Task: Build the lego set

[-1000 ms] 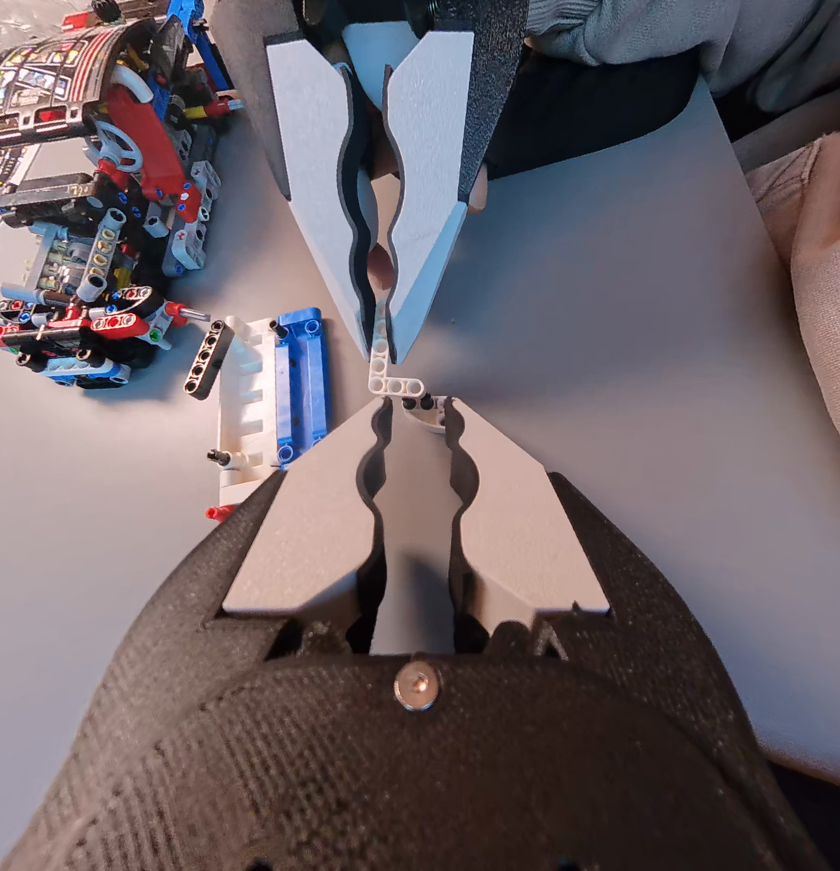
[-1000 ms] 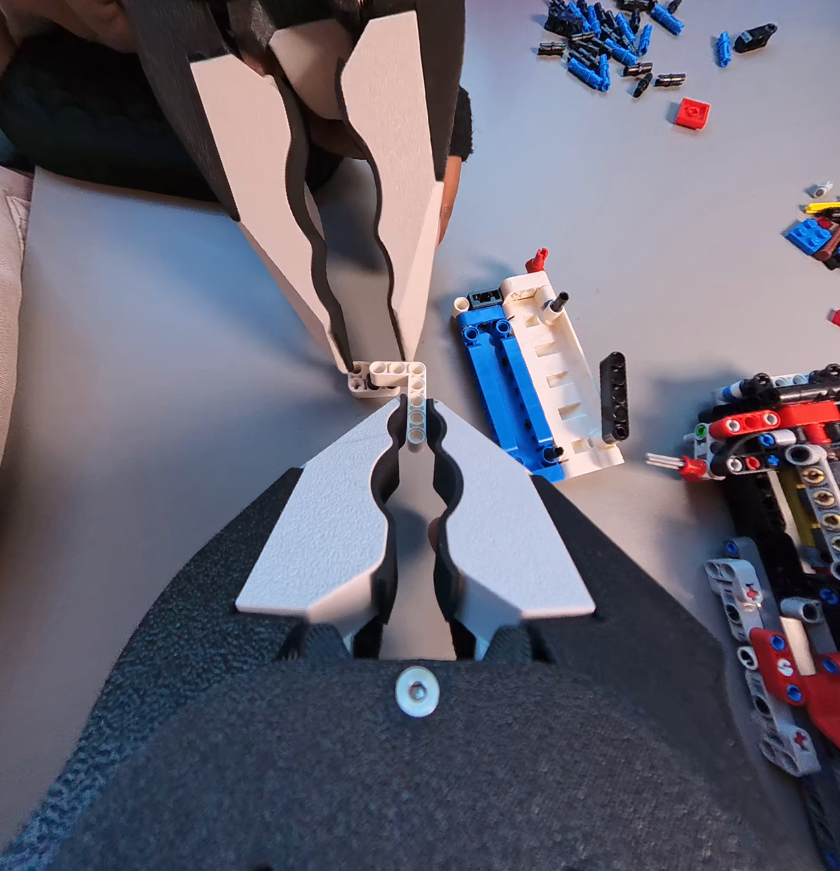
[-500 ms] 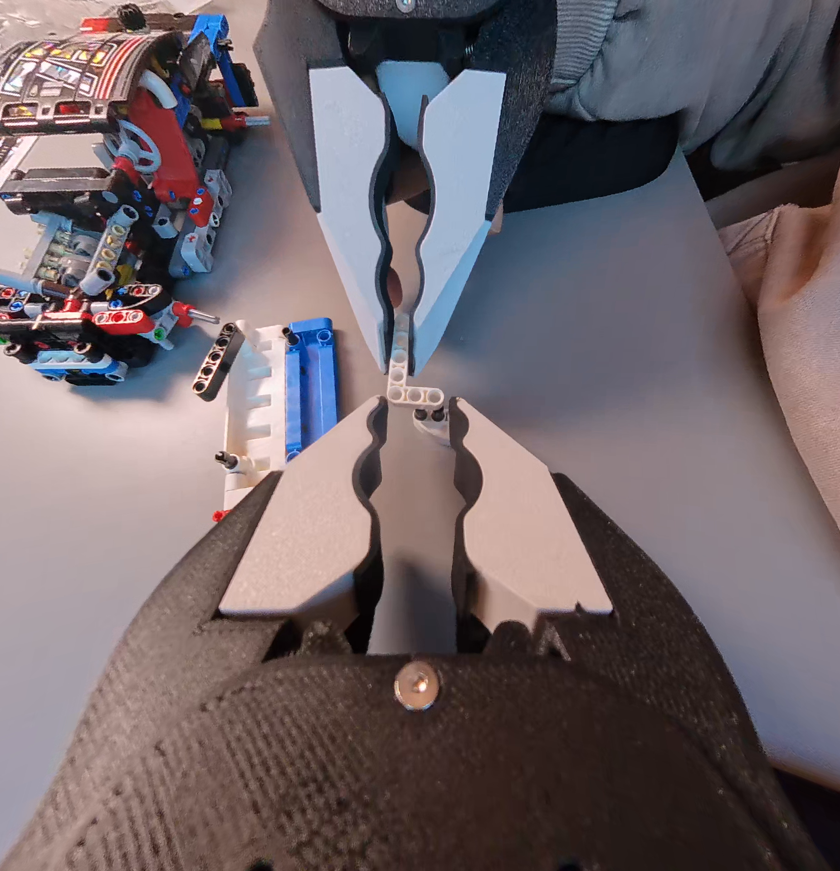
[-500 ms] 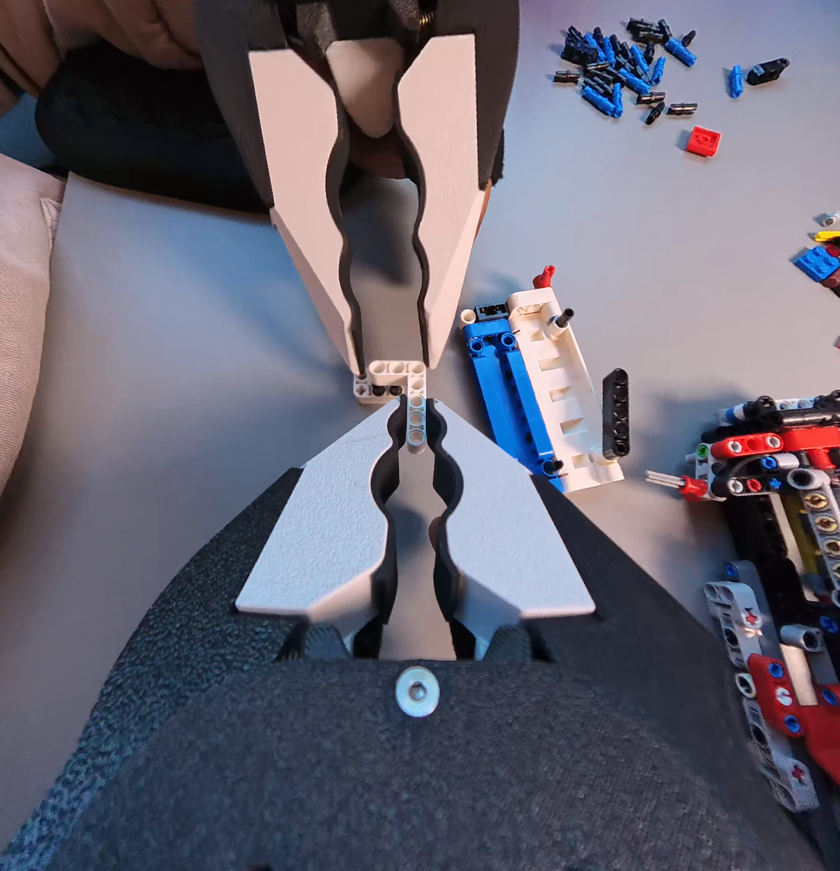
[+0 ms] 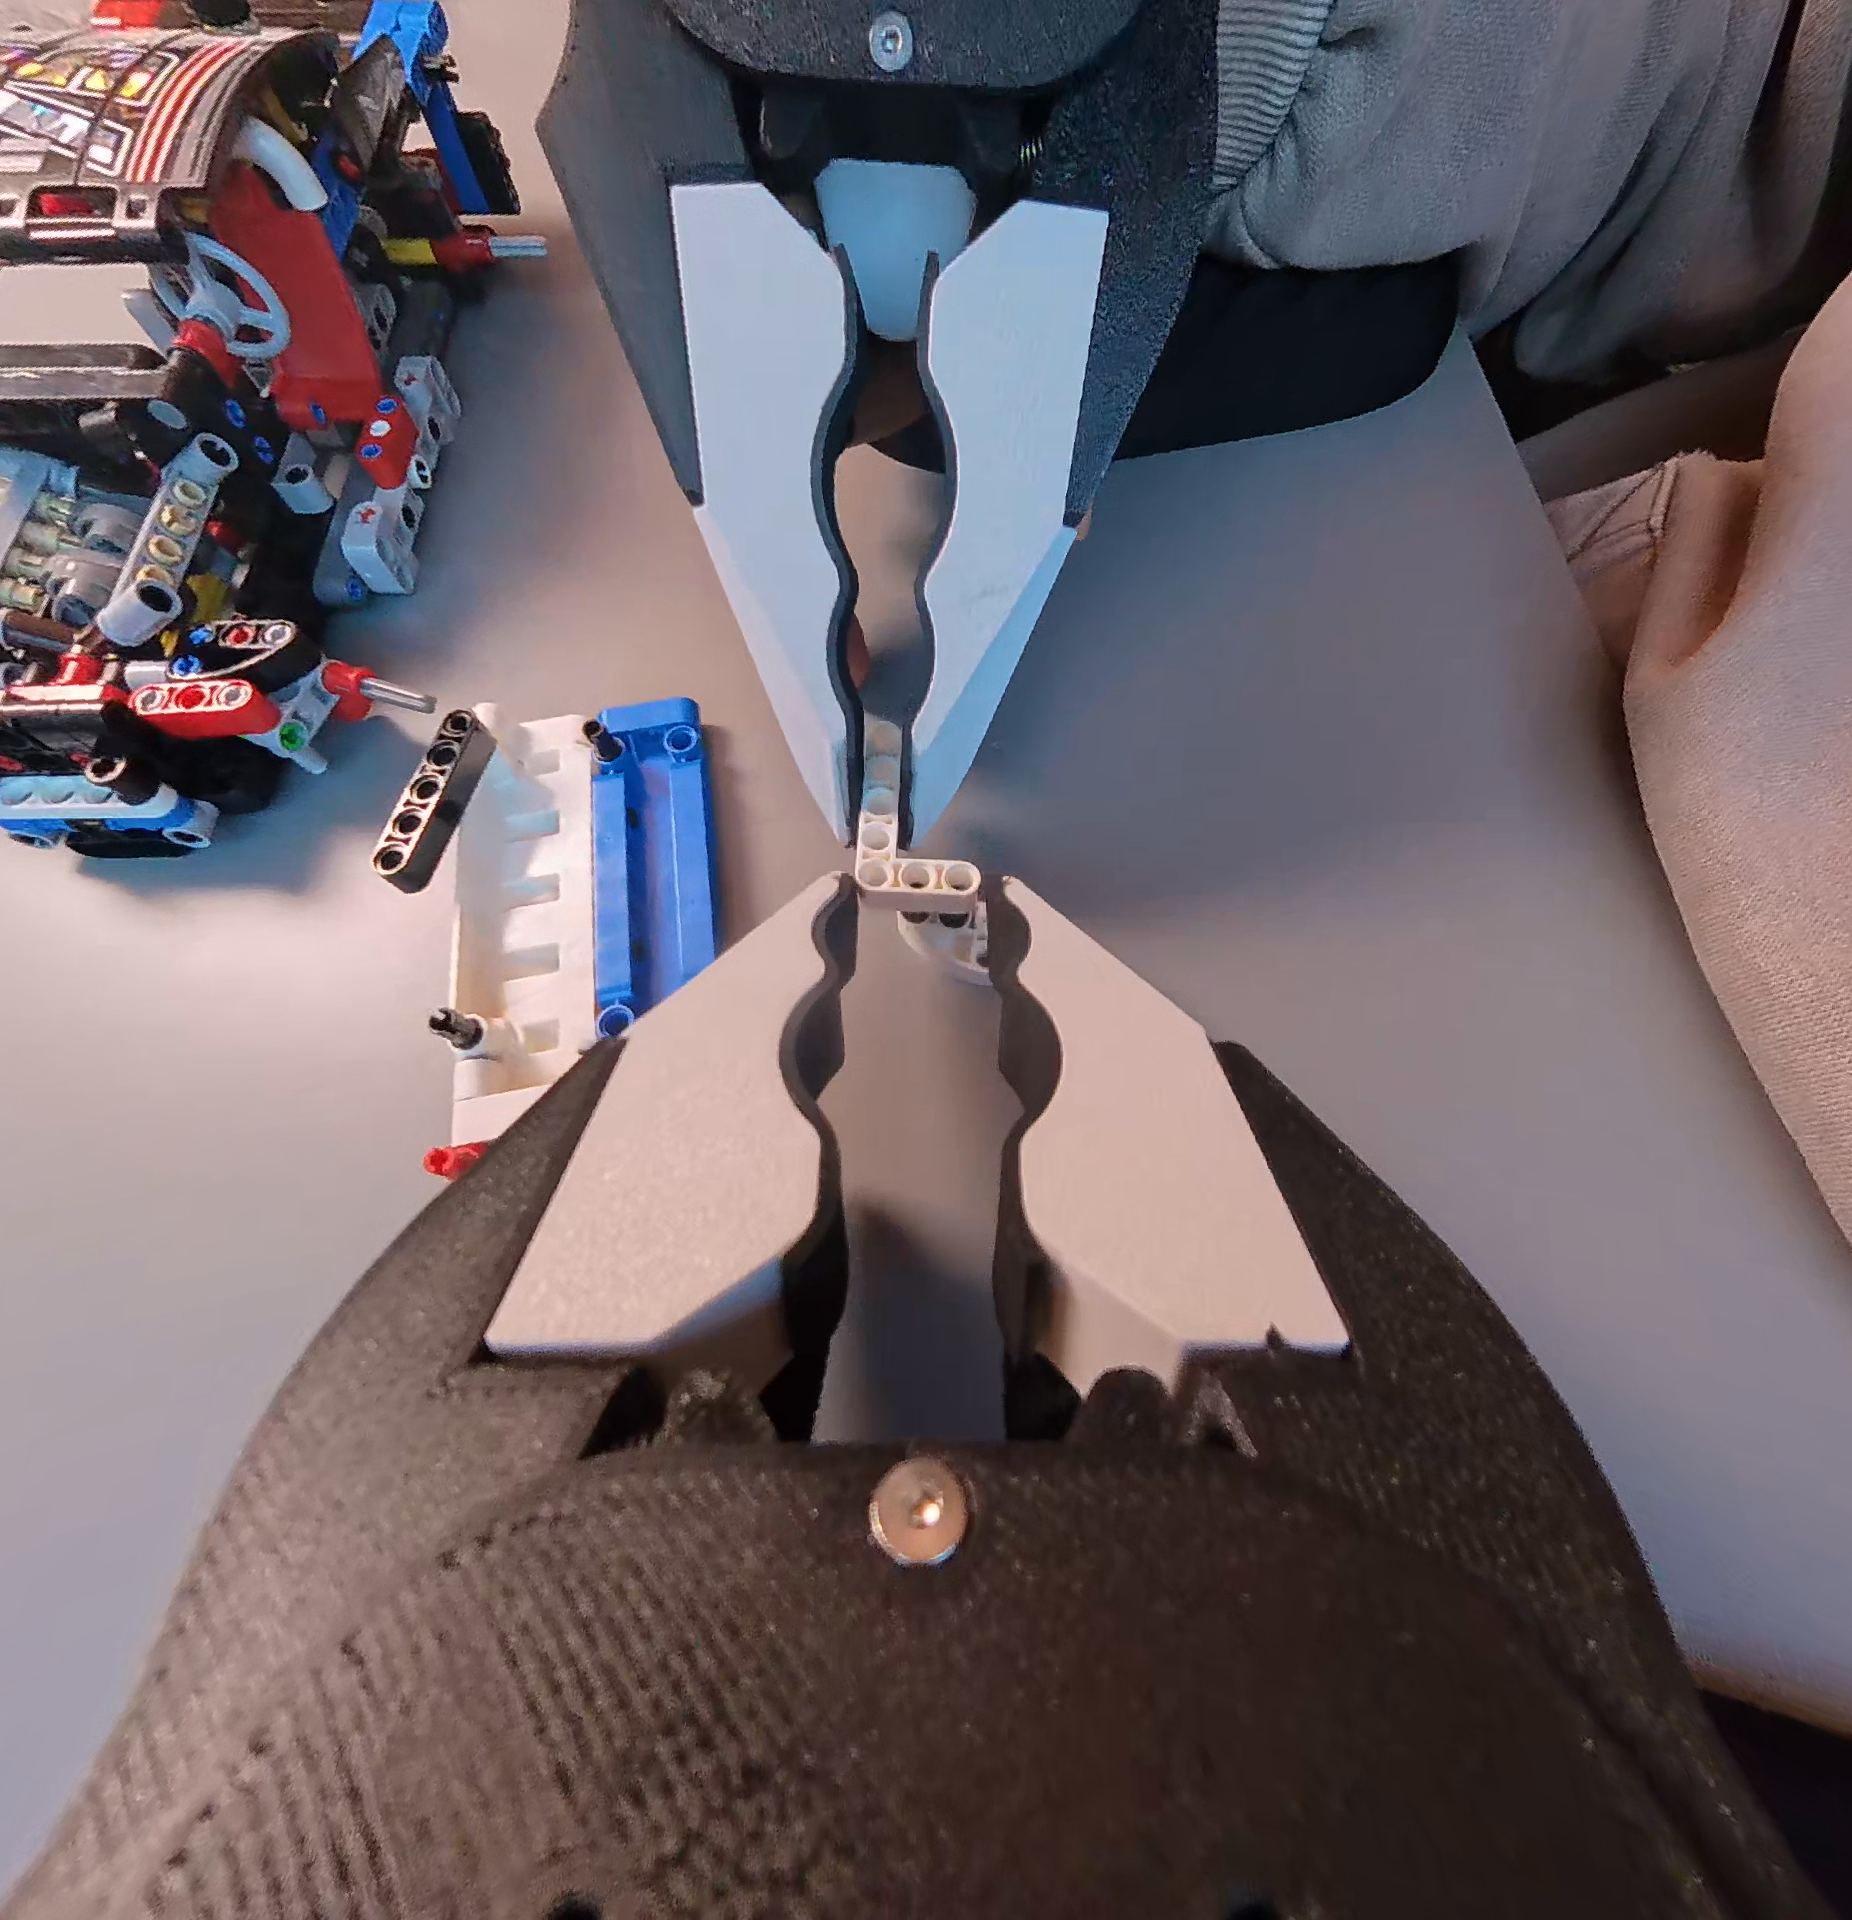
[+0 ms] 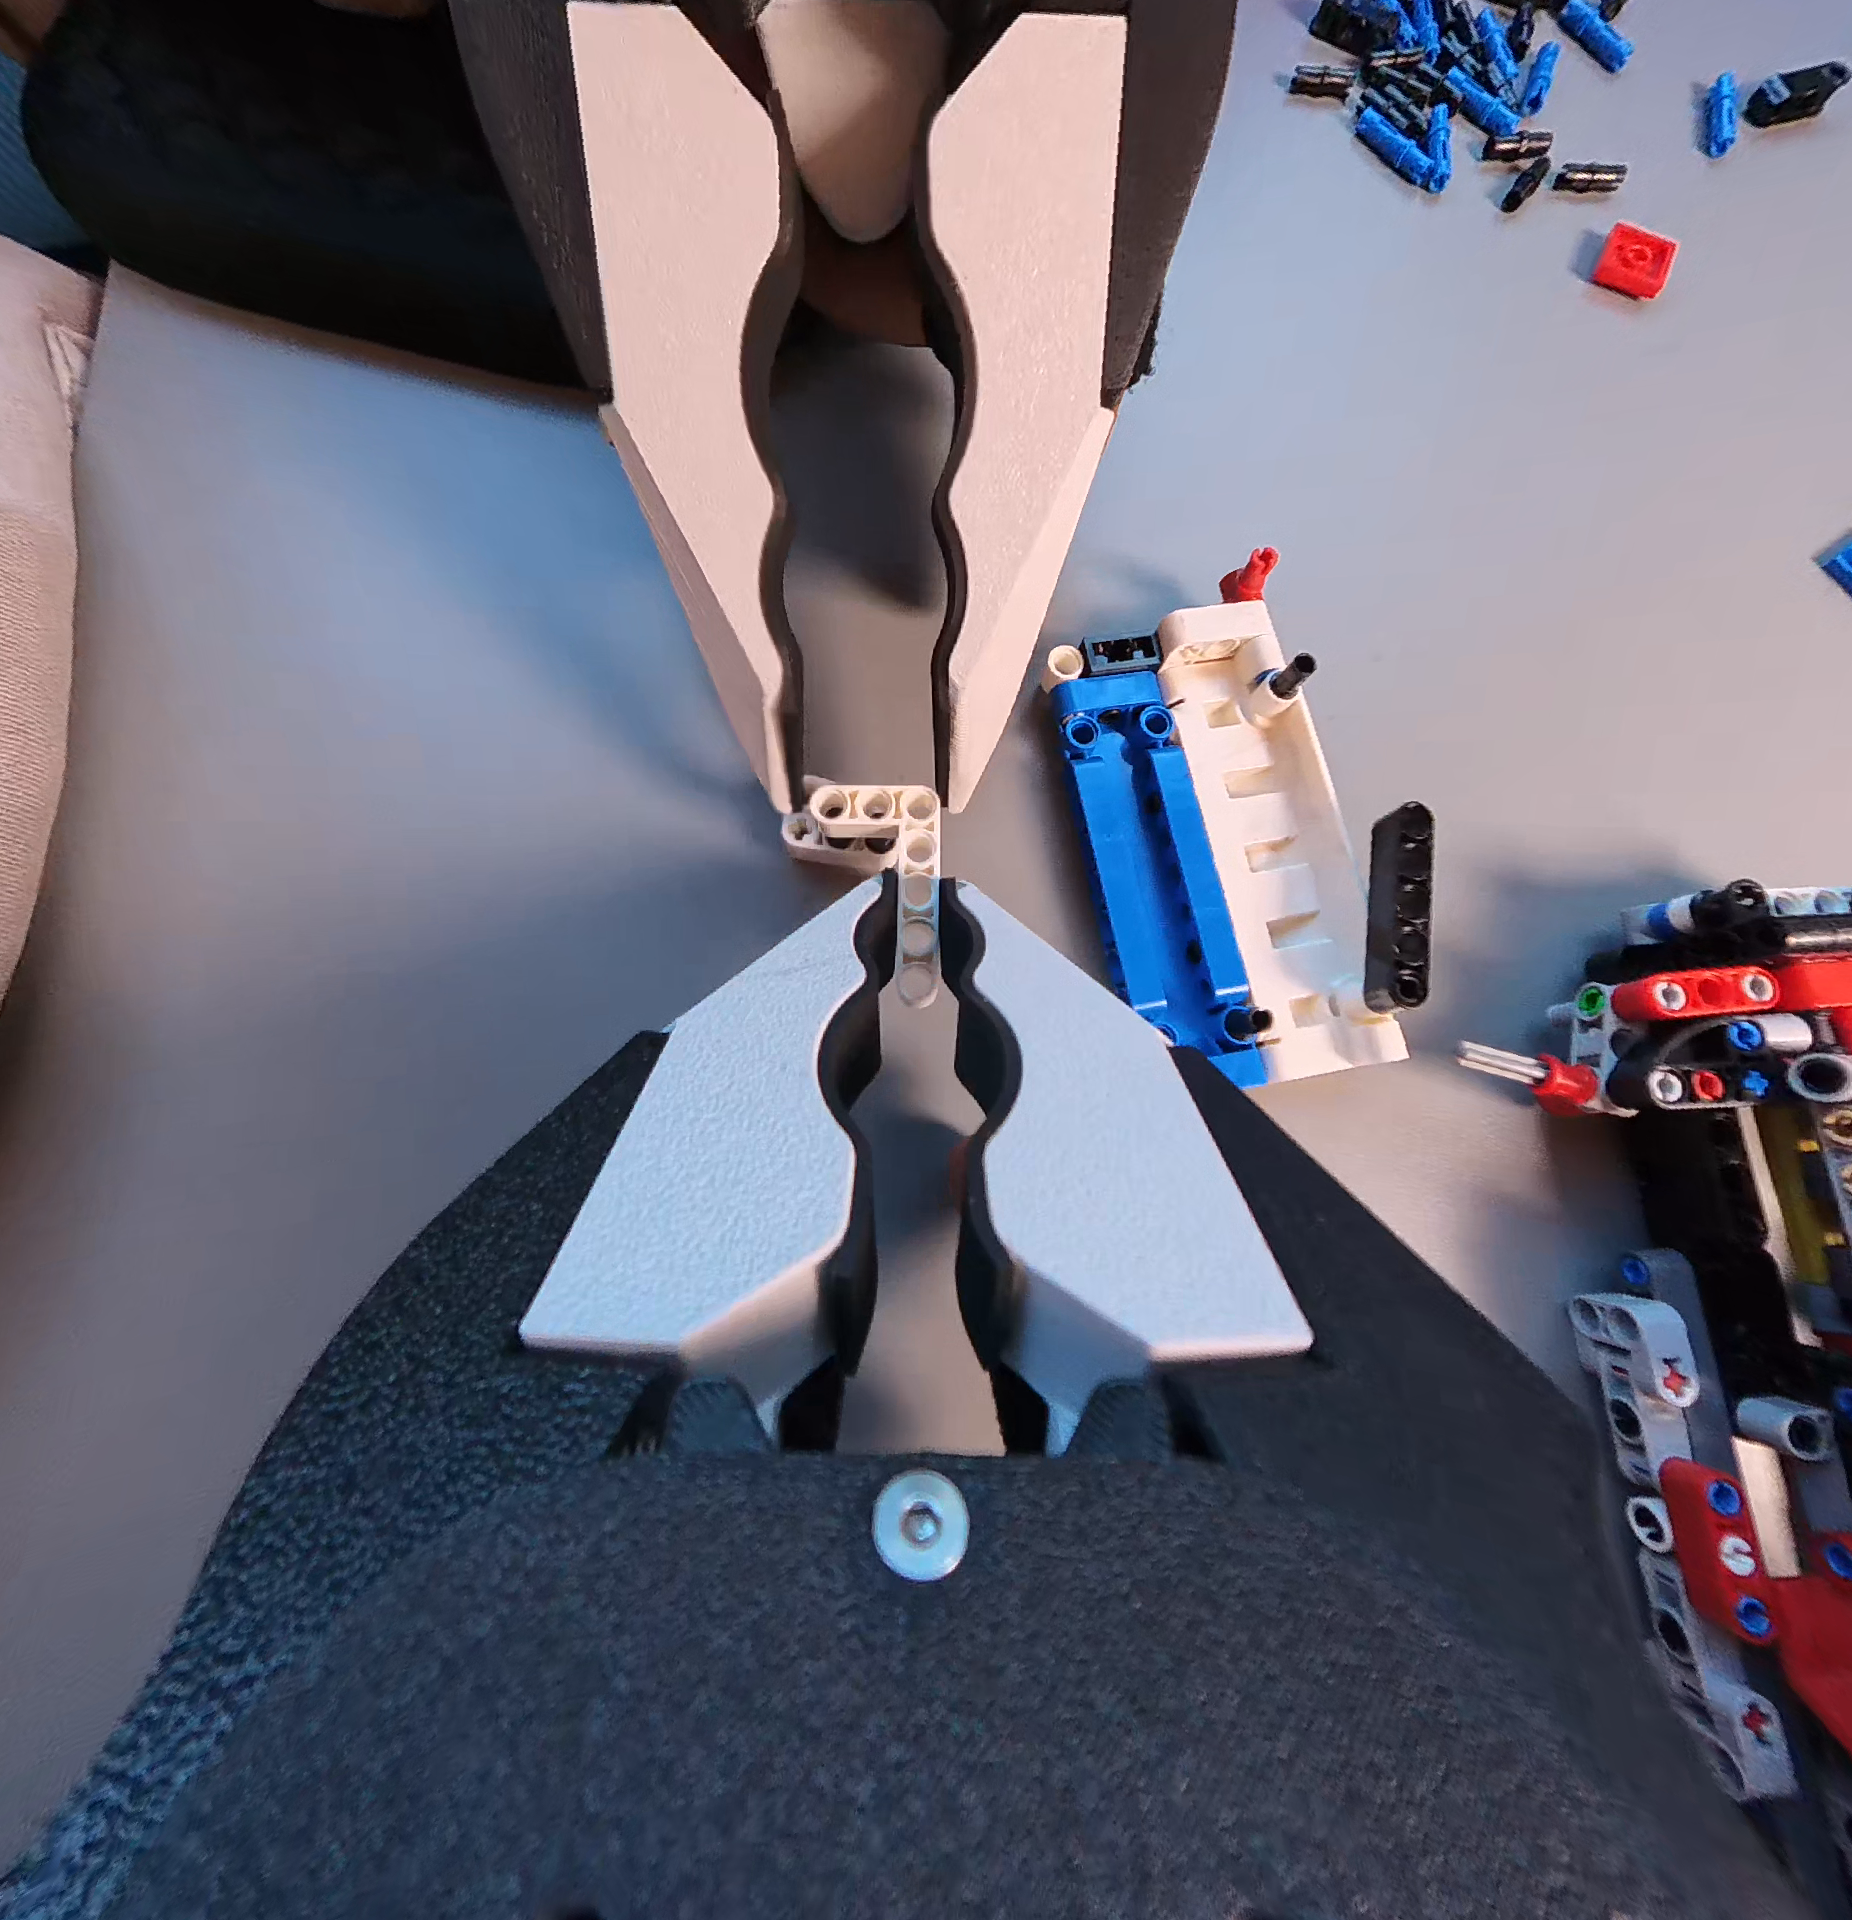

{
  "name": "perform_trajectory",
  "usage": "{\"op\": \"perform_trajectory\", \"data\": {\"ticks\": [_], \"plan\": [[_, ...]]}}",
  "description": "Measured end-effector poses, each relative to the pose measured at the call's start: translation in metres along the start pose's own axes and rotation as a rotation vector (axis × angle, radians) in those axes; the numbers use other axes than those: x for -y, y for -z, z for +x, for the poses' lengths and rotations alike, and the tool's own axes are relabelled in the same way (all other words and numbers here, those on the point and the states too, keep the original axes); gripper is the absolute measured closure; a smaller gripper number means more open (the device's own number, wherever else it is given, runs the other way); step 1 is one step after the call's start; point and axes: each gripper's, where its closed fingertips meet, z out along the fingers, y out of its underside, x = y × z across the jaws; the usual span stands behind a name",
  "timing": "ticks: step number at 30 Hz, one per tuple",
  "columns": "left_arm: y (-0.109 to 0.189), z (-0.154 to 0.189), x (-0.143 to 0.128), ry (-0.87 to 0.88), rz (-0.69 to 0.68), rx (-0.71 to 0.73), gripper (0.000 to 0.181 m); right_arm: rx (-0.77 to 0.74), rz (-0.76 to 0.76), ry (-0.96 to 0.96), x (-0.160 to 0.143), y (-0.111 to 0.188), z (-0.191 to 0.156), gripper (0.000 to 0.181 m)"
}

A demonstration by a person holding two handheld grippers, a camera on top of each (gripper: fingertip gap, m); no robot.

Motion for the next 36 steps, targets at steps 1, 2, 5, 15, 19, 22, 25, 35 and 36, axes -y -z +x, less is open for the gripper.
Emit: {"op": "perform_trajectory", "data": {"ticks": [1,2,5,15,19,22,25,35,36], "plan": [[0.000,0.000,0.000,-0.003,0.001,0.000,0.158,-0.002,-0.003,0.004,0.000,0.000,0.000,0.176],[0.000,0.001,0.000,-0.004,0.000,0.002,0.157,-0.003,-0.007,0.007,-0.001,0.000,-0.001,0.176],[-0.001,0.000,-0.001,-0.008,-0.009,0.006,0.159,-0.011,-0.030,-0.003,-0.002,0.000,-0.001,0.176],[-0.002,0.002,-0.002,0.005,-0.004,-0.023,0.161,-0.033,-0.060,-0.023,-0.002,0.001,-0.003,0.176],[-0.002,0.002,-0.002,0.010,0.001,-0.028,0.161,-0.012,-0.019,-0.027,0.004,-0.001,-0.005,0.170],[-0.002,0.002,-0.002,0.007,0.002,-0.030,0.161,-0.019,-0.024,-0.026,0.003,-0.002,-0.003,0.176],[-0.002,0.002,-0.002,0.010,0.000,-0.030,0.161,-0.015,-0.039,-0.059,0.002,-0.002,-0.003,0.176],[0.003,0.002,-0.002,-0.013,0.004,-0.009,0.158,-0.022,-0.142,-0.125,0.005,0.002,0.000,0.176],[0.003,0.001,-0.001,-0.013,0.007,-0.005,0.158,-0.018,-0.143,-0.141,0.006,0.003,0.001,0.176]]}}
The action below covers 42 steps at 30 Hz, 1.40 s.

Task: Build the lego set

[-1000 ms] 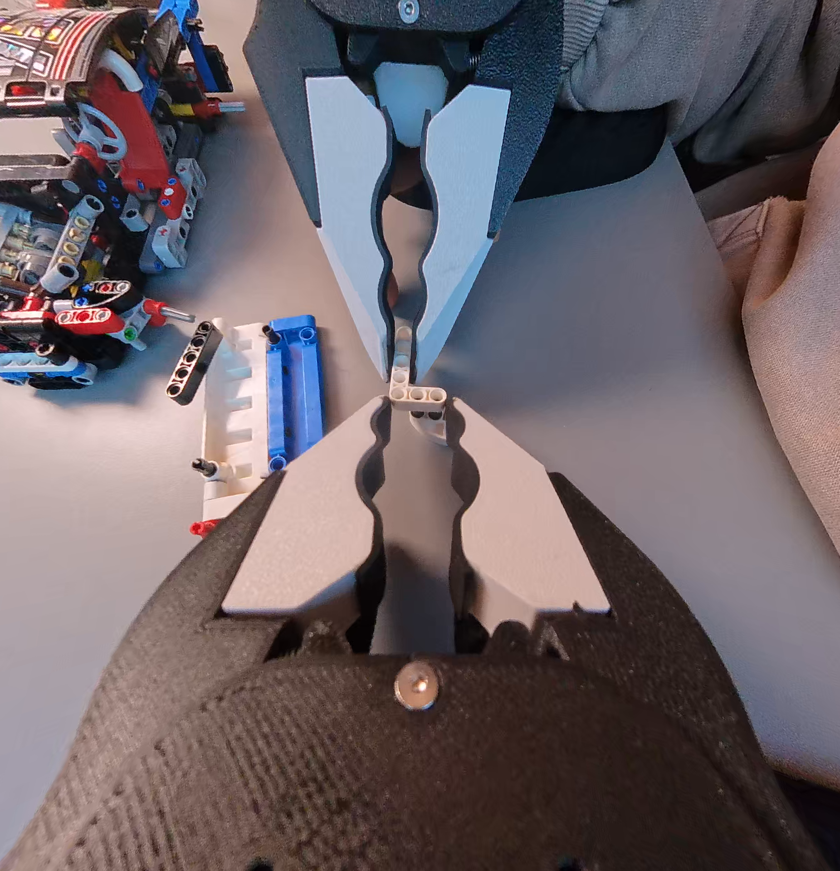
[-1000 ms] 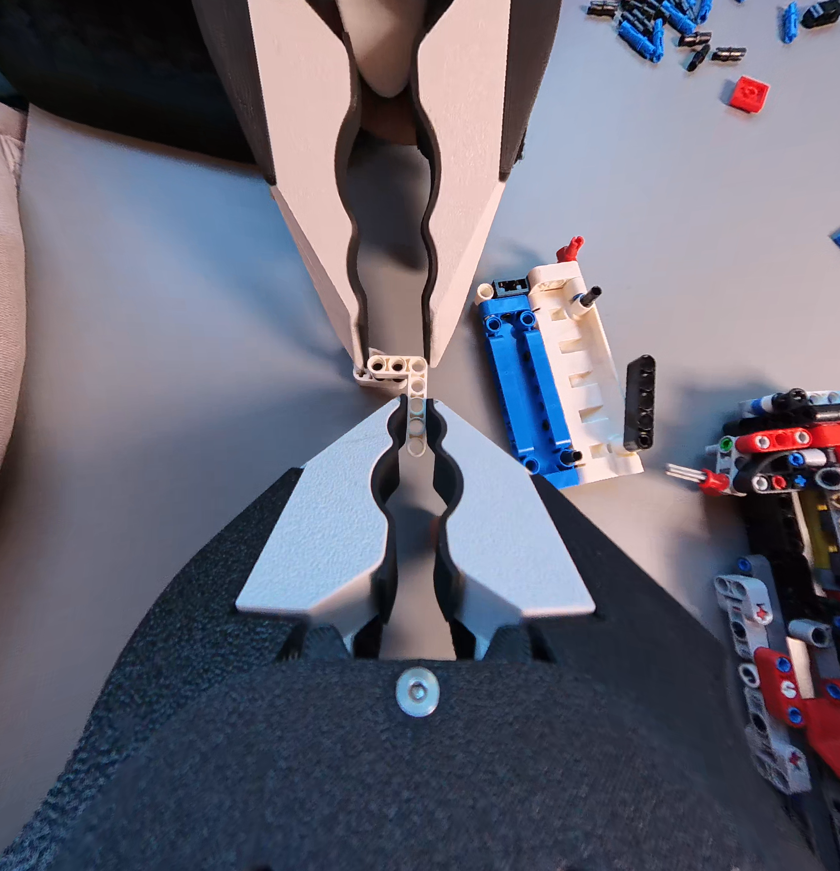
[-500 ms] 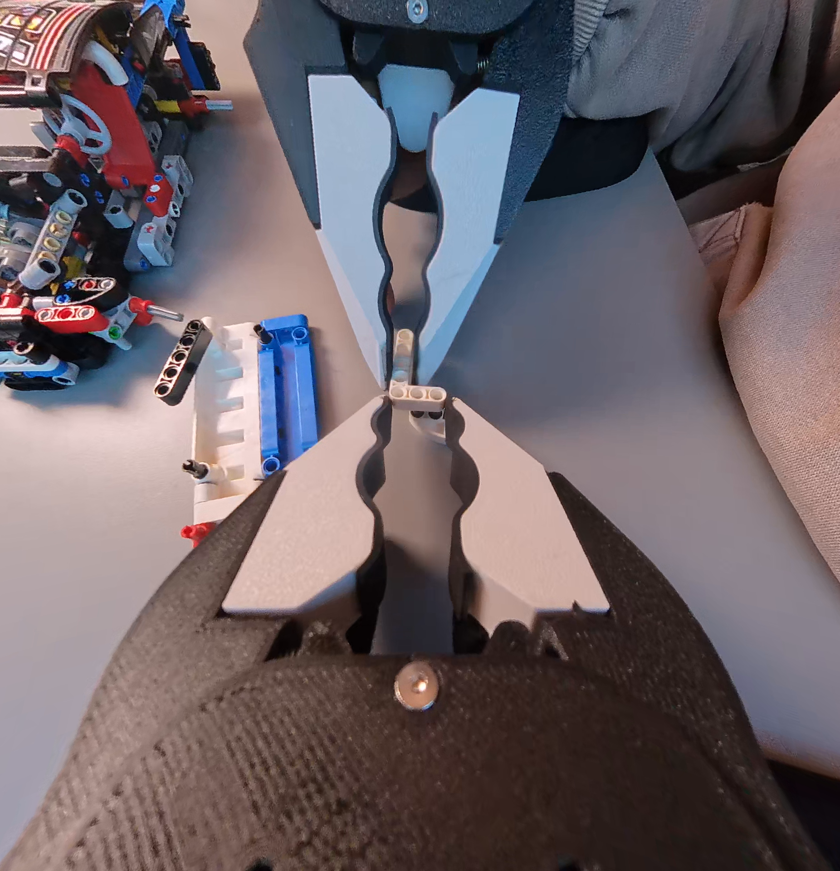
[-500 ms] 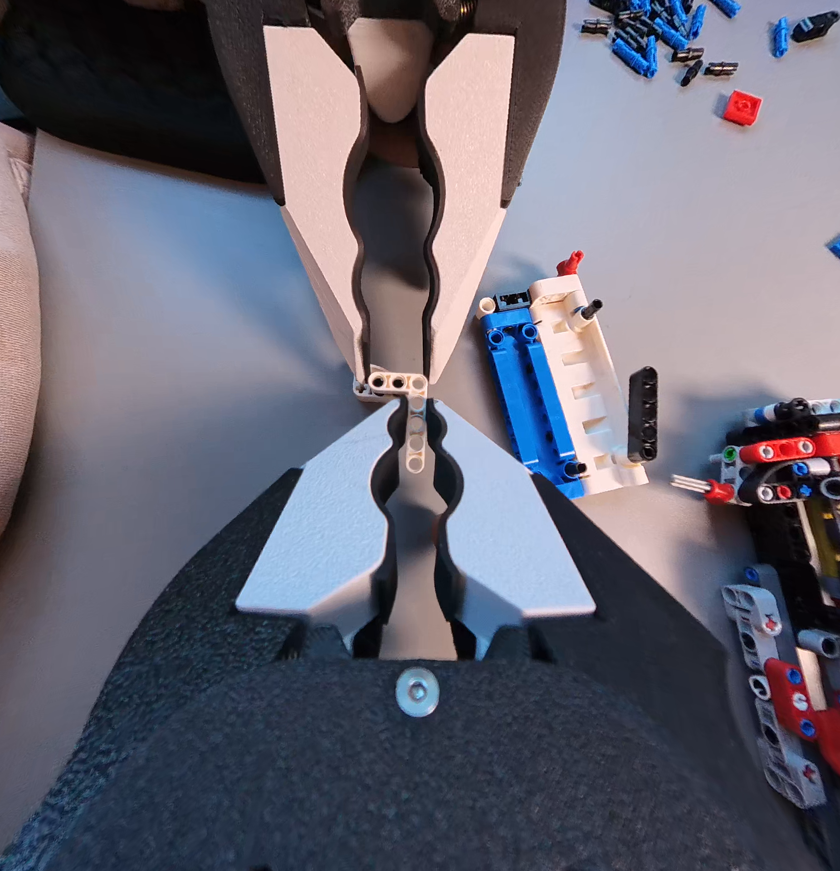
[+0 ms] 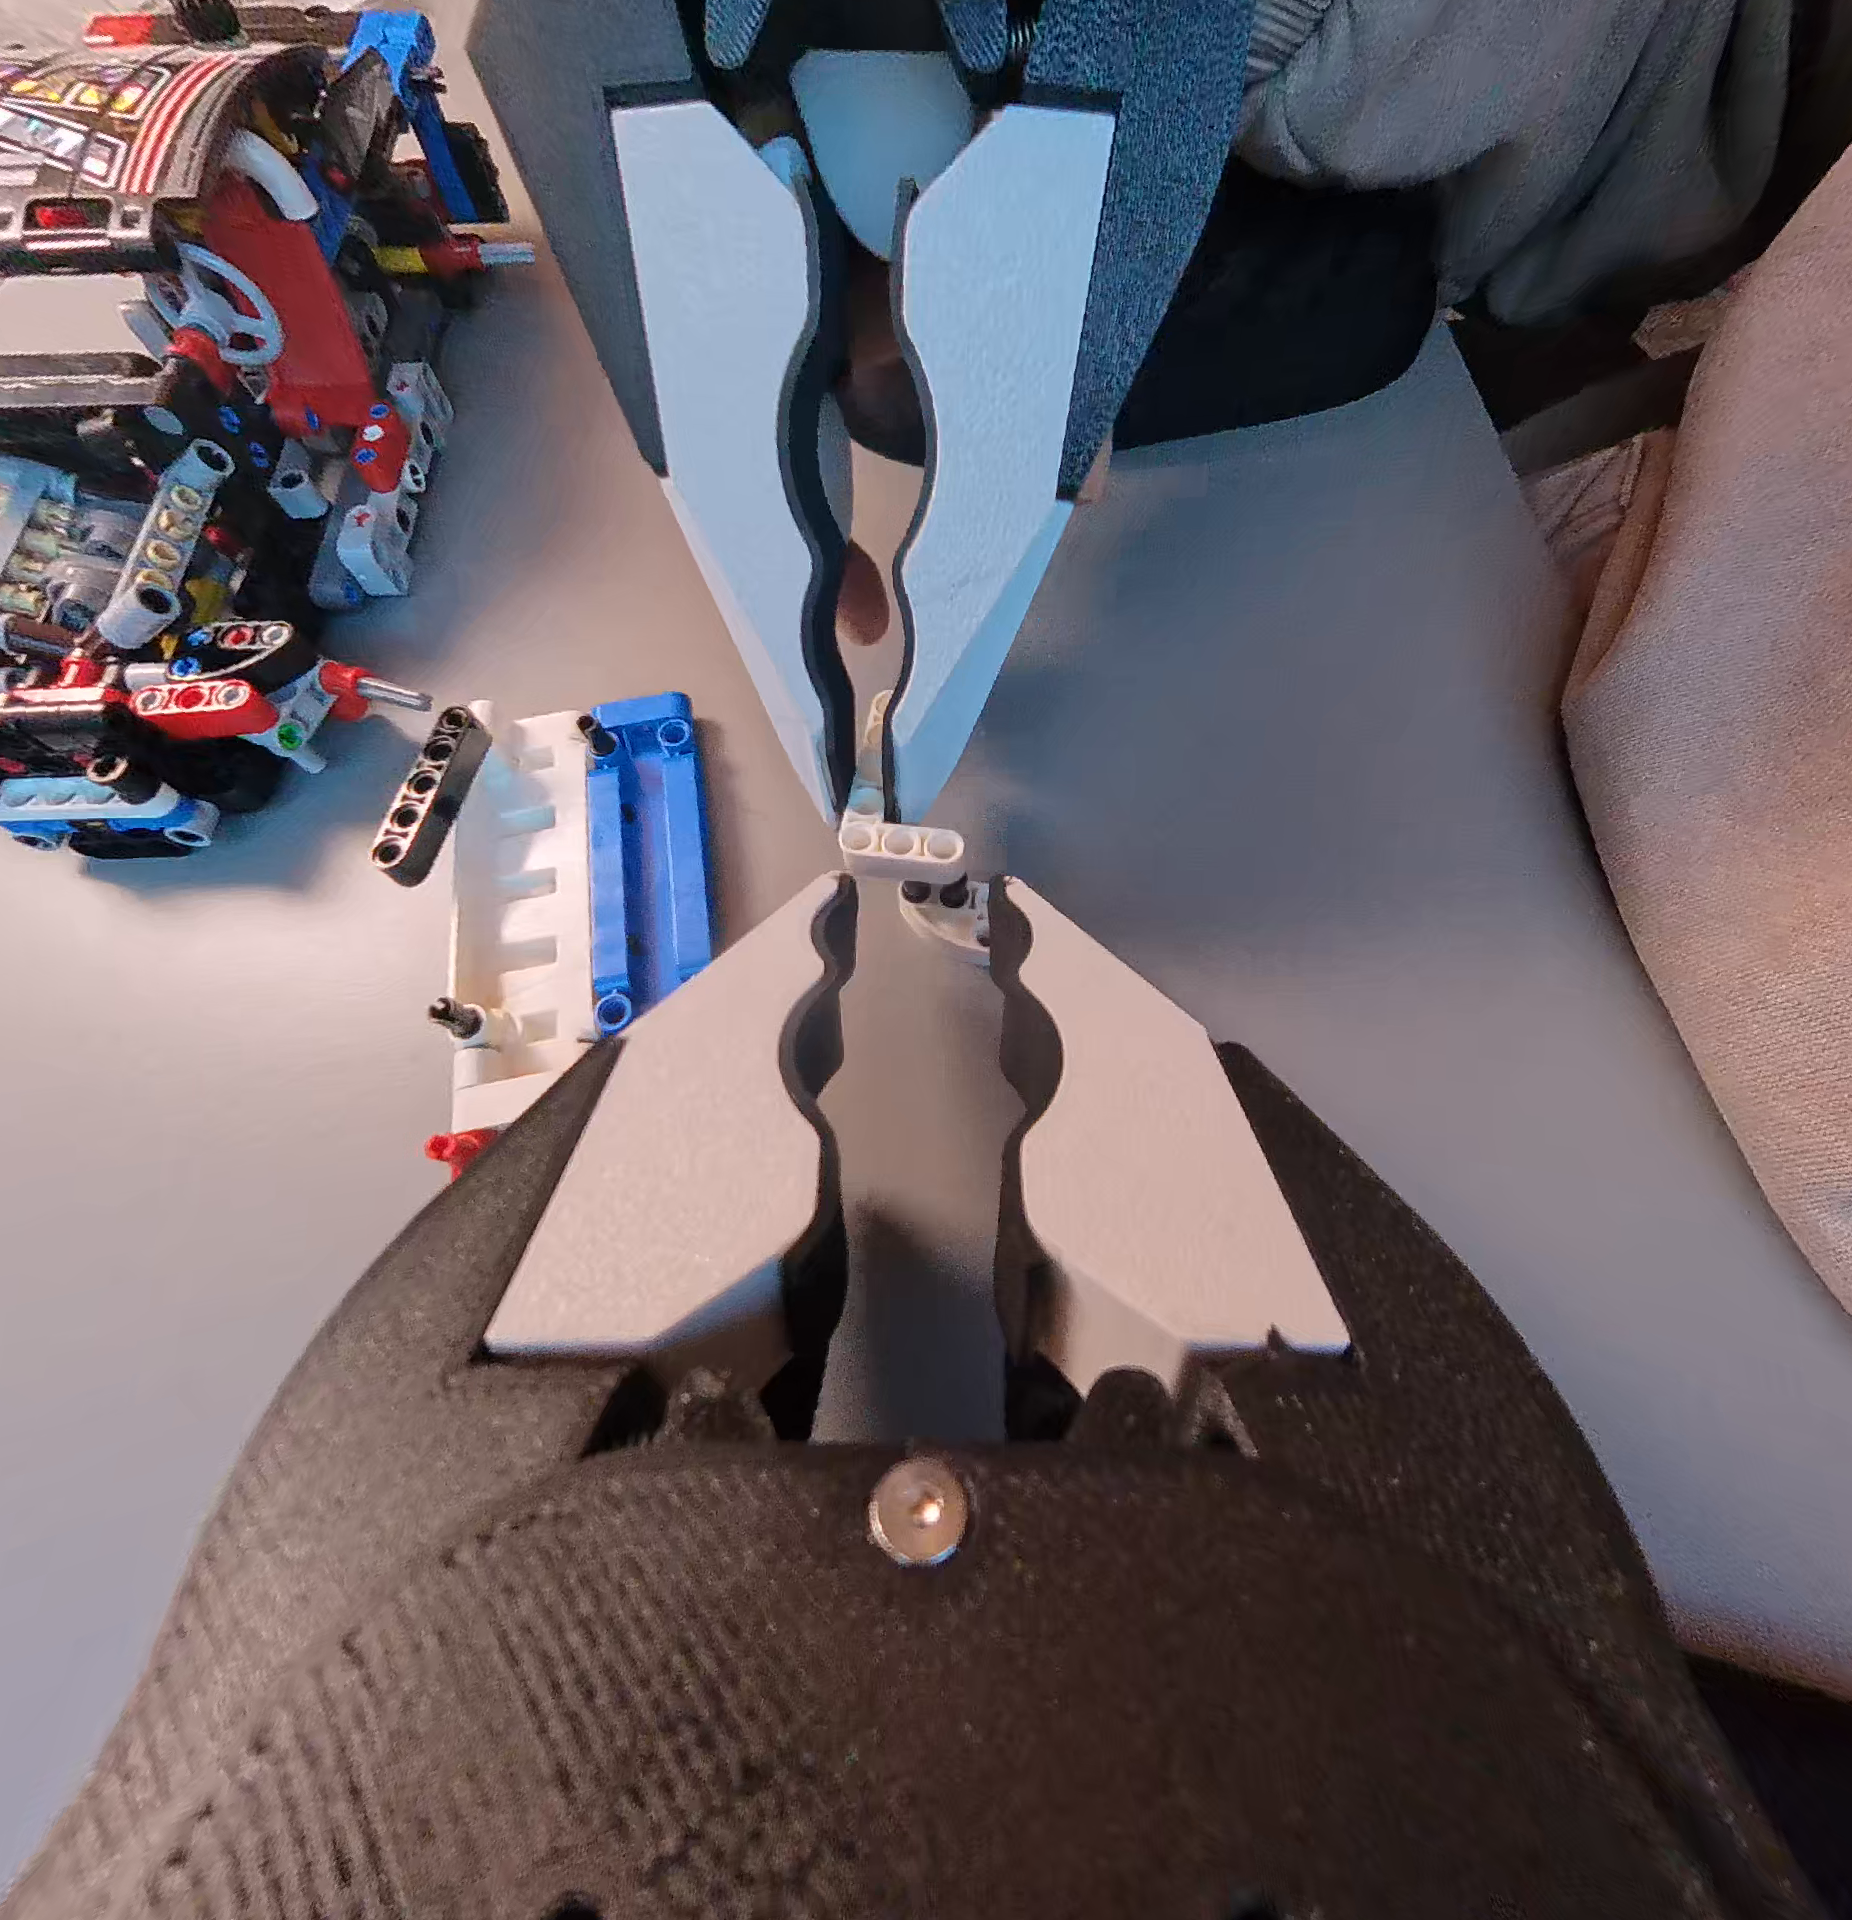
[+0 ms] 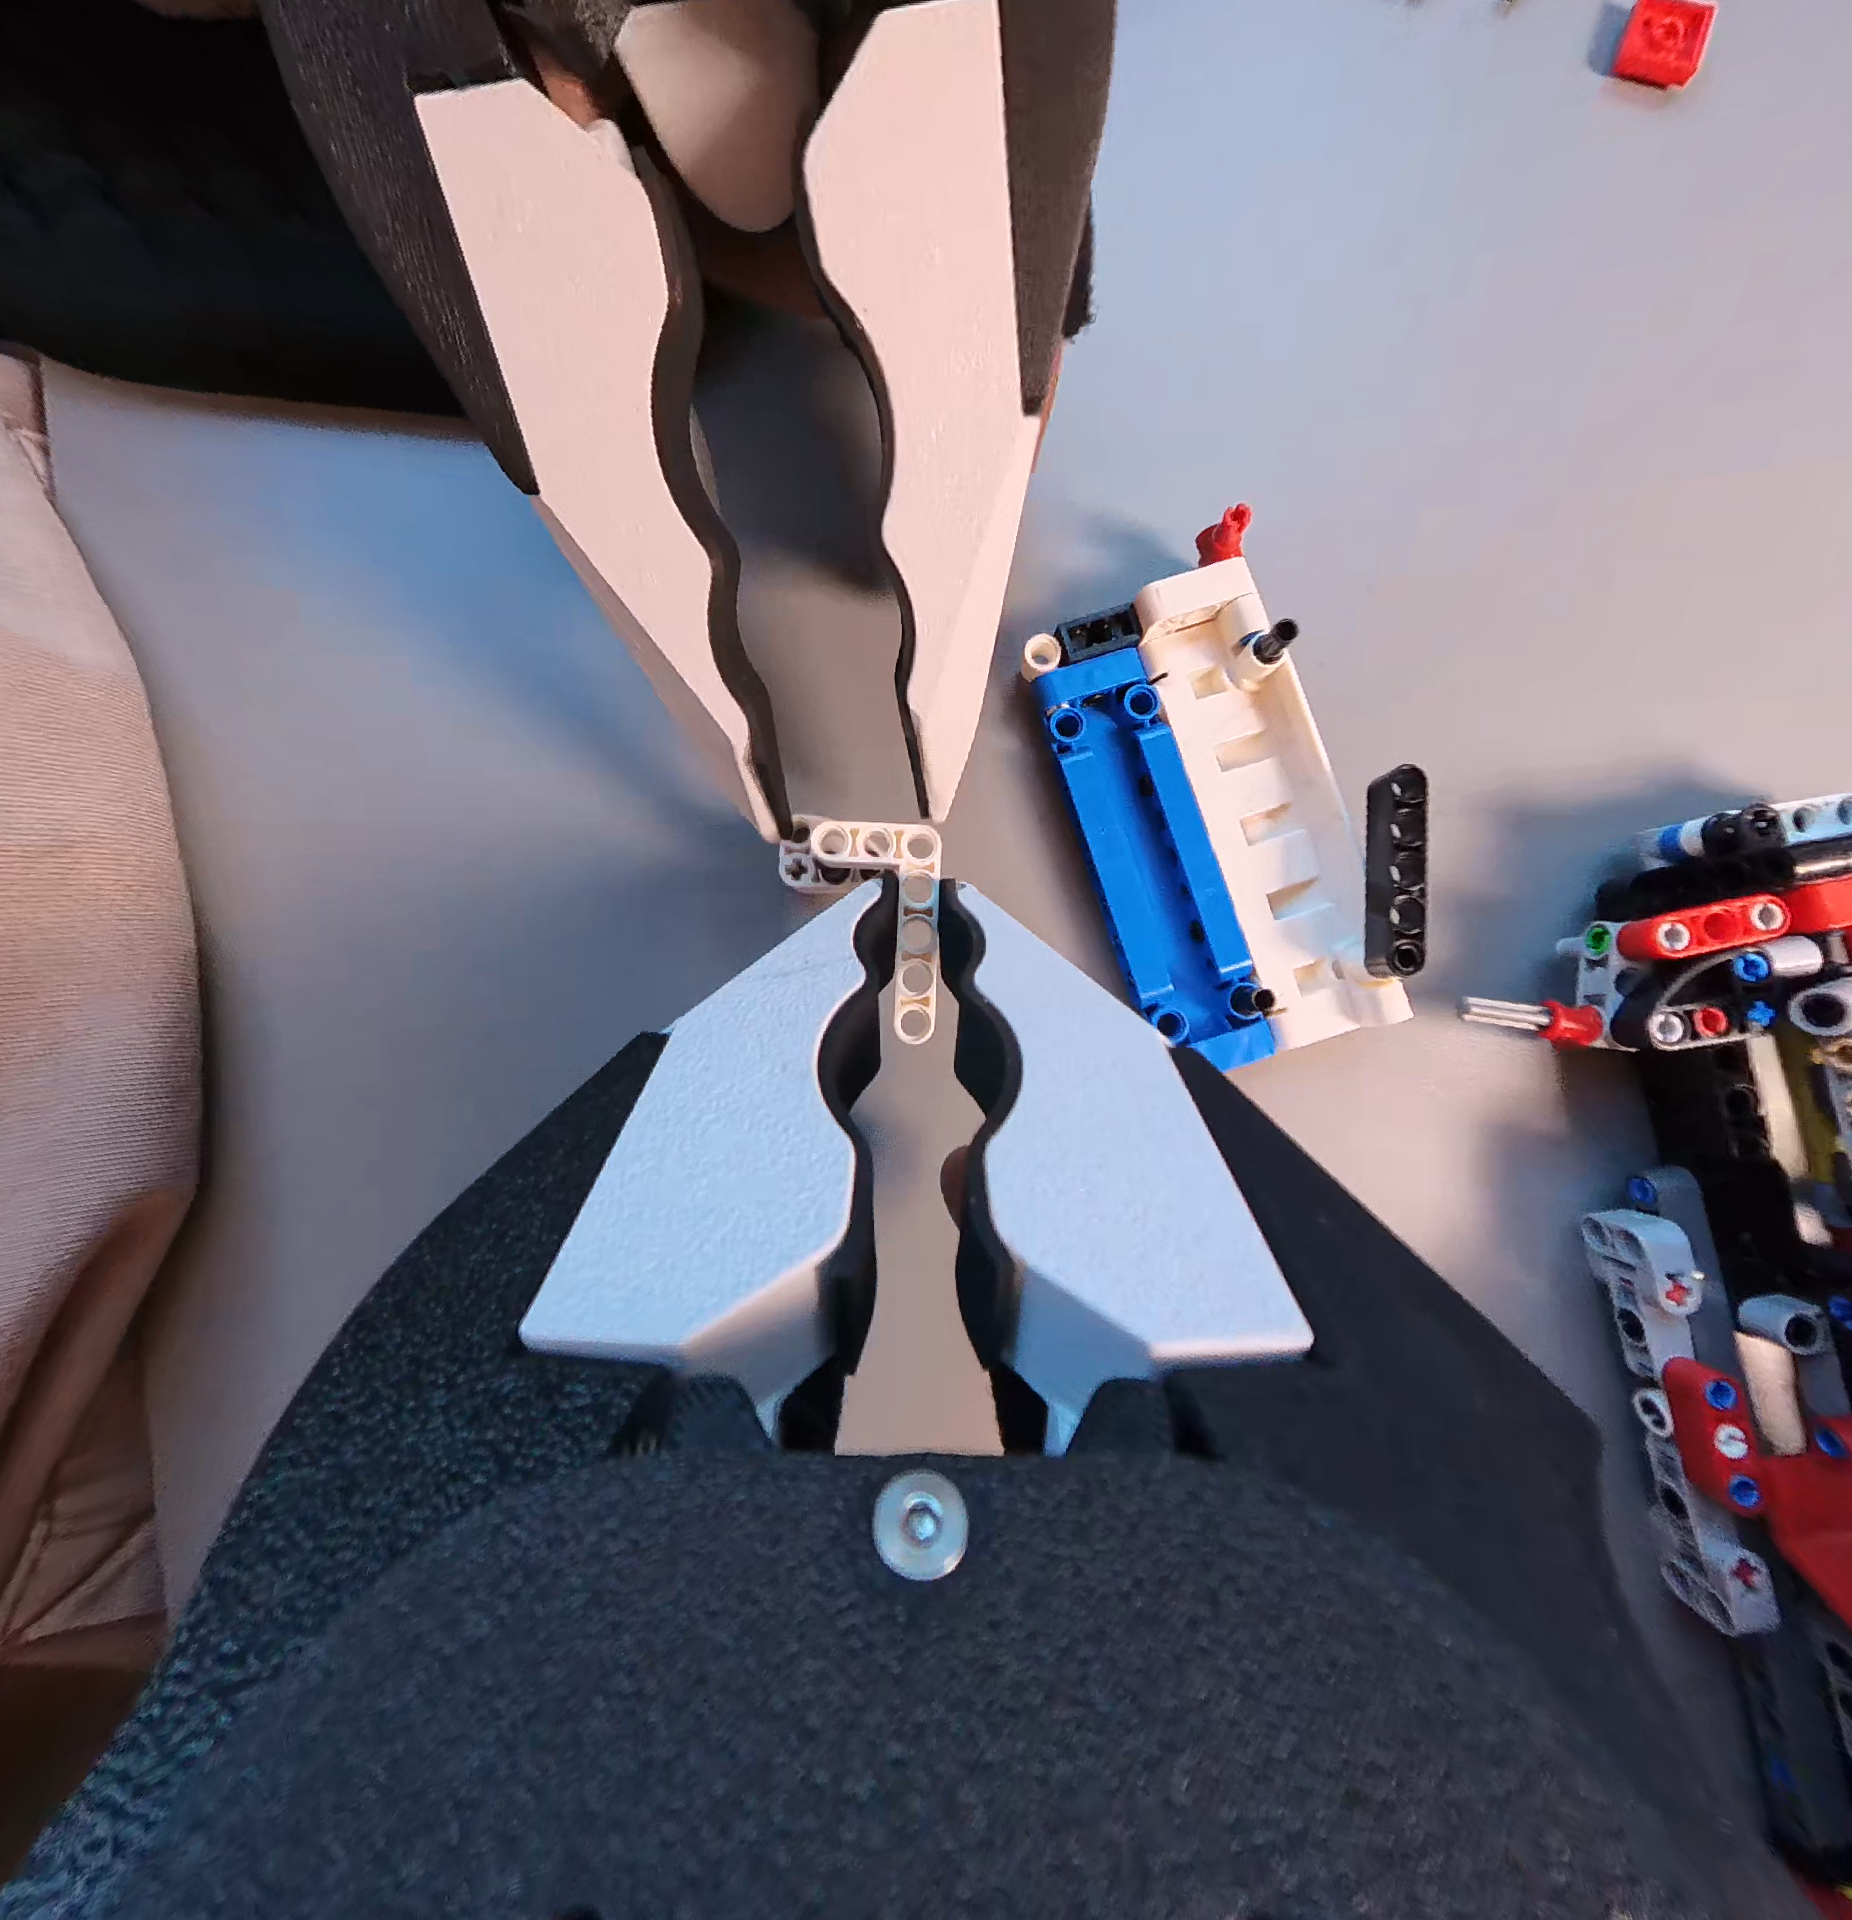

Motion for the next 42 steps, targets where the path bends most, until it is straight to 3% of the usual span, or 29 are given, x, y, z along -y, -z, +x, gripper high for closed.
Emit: {"op": "perform_trajectory", "data": {"ticks": [24,42], "plan": [[-0.007,0.000,0.004,0.012,0.001,-0.005,0.153,-0.011,-0.076,0.022,-0.007,-0.003,-0.002,0.176],[-0.012,0.000,-0.001,0.000,-0.046,0.017,0.160,0.060,-0.109,0.093,-0.008,-0.004,-0.003,0.176]]}}
